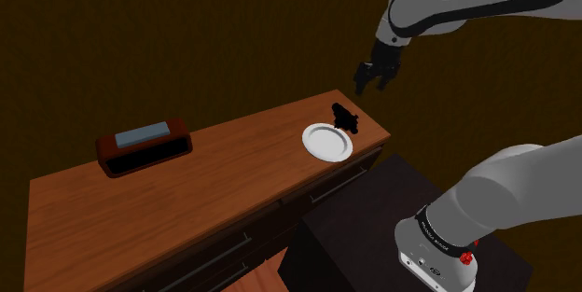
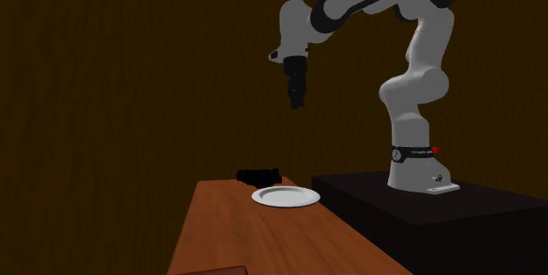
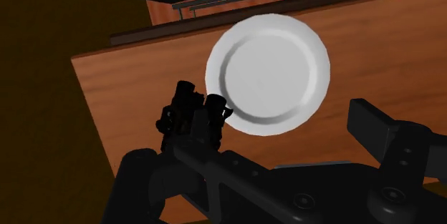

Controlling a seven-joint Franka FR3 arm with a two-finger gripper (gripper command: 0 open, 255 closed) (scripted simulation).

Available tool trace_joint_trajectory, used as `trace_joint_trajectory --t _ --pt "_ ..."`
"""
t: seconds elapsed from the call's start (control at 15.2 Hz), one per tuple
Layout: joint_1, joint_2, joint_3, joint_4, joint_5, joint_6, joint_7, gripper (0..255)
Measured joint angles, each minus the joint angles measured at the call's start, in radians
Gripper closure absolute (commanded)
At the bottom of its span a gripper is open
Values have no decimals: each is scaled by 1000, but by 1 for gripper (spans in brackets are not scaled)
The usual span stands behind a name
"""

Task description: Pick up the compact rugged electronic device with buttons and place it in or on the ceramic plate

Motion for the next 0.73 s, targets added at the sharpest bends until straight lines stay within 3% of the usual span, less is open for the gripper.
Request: trace_joint_trajectory --t 0.73 --pt "-89 374 -48 59 -82 343 106 0"
